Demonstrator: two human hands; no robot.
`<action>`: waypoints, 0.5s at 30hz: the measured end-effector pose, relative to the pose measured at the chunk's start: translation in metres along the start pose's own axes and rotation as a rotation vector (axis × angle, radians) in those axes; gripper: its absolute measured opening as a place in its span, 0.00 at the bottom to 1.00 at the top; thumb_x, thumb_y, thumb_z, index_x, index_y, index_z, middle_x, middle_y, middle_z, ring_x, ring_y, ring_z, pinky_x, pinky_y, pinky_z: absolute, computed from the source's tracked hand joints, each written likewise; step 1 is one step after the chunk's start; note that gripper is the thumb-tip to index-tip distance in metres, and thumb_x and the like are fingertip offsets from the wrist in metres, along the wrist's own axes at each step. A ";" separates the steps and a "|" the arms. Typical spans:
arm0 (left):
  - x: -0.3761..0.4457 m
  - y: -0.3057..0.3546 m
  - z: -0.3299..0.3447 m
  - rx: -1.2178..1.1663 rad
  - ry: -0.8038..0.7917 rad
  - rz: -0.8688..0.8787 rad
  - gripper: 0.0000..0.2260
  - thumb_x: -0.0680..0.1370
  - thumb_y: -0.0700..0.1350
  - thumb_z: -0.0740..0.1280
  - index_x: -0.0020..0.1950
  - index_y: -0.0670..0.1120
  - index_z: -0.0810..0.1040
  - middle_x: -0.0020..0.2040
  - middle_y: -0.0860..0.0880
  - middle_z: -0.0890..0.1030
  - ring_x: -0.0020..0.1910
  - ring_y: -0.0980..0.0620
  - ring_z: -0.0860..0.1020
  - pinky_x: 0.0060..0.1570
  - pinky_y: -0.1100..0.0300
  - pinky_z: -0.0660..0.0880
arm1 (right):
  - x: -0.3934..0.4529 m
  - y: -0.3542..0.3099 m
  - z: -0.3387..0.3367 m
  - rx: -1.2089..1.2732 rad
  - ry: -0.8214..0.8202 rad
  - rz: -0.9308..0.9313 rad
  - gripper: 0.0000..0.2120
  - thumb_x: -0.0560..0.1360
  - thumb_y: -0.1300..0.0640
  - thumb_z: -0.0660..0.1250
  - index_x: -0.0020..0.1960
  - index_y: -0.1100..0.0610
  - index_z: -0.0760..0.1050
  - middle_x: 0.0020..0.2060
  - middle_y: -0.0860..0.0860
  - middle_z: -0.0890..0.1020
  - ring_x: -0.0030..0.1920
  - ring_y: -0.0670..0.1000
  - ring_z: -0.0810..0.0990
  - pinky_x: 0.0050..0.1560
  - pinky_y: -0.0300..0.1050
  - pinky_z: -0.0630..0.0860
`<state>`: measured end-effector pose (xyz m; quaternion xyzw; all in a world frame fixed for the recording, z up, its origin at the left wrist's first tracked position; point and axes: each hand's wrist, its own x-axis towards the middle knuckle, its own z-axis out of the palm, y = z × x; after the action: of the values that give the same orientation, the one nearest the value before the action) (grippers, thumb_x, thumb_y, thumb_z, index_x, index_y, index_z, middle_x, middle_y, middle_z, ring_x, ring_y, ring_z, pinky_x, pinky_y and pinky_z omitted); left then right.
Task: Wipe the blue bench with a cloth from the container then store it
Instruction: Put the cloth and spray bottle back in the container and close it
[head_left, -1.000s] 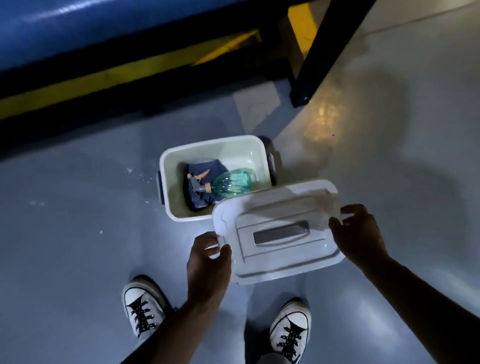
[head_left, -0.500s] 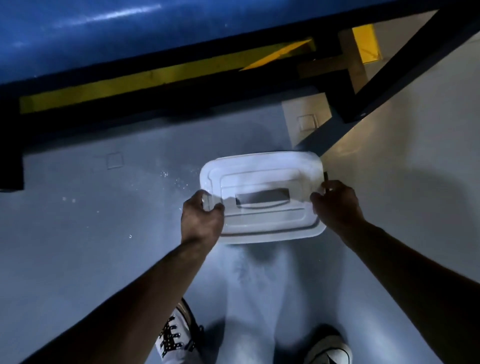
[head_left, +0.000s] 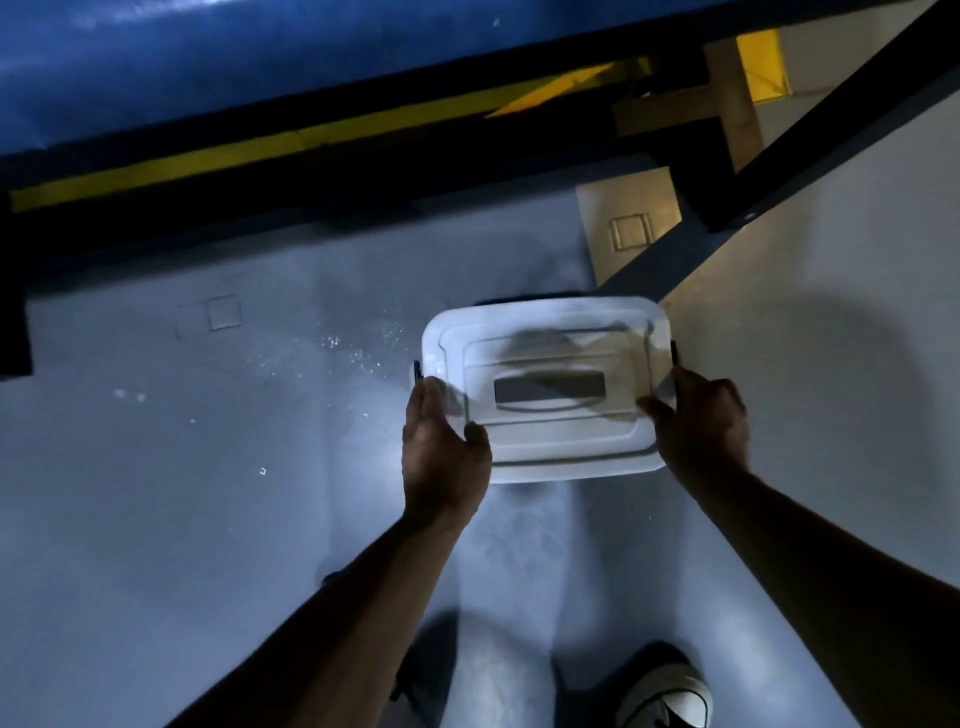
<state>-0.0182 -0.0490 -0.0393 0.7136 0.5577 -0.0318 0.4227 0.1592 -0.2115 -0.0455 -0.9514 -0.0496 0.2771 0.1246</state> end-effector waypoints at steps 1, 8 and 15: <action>0.002 0.000 -0.004 0.027 -0.005 0.011 0.11 0.74 0.38 0.66 0.55 0.46 0.75 0.57 0.49 0.78 0.54 0.47 0.78 0.52 0.59 0.72 | -0.001 -0.002 -0.004 -0.028 -0.020 -0.013 0.16 0.74 0.49 0.74 0.58 0.55 0.78 0.54 0.59 0.77 0.50 0.59 0.76 0.49 0.47 0.73; 0.050 -0.011 -0.022 -0.029 0.026 -0.237 0.30 0.74 0.56 0.76 0.72 0.45 0.74 0.69 0.45 0.79 0.65 0.43 0.80 0.63 0.52 0.77 | 0.026 -0.014 -0.011 0.048 -0.171 0.073 0.30 0.75 0.41 0.71 0.68 0.57 0.70 0.60 0.60 0.79 0.58 0.62 0.78 0.60 0.58 0.76; 0.049 -0.024 -0.005 -0.092 0.060 -0.221 0.15 0.73 0.57 0.75 0.44 0.45 0.82 0.40 0.48 0.87 0.44 0.45 0.84 0.35 0.61 0.70 | 0.027 -0.004 -0.010 0.289 -0.253 0.159 0.19 0.76 0.46 0.72 0.55 0.62 0.80 0.41 0.56 0.83 0.39 0.52 0.79 0.45 0.48 0.75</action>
<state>-0.0213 -0.0076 -0.0751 0.6281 0.6464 -0.0310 0.4321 0.1871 -0.2053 -0.0500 -0.8821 0.0505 0.4077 0.2305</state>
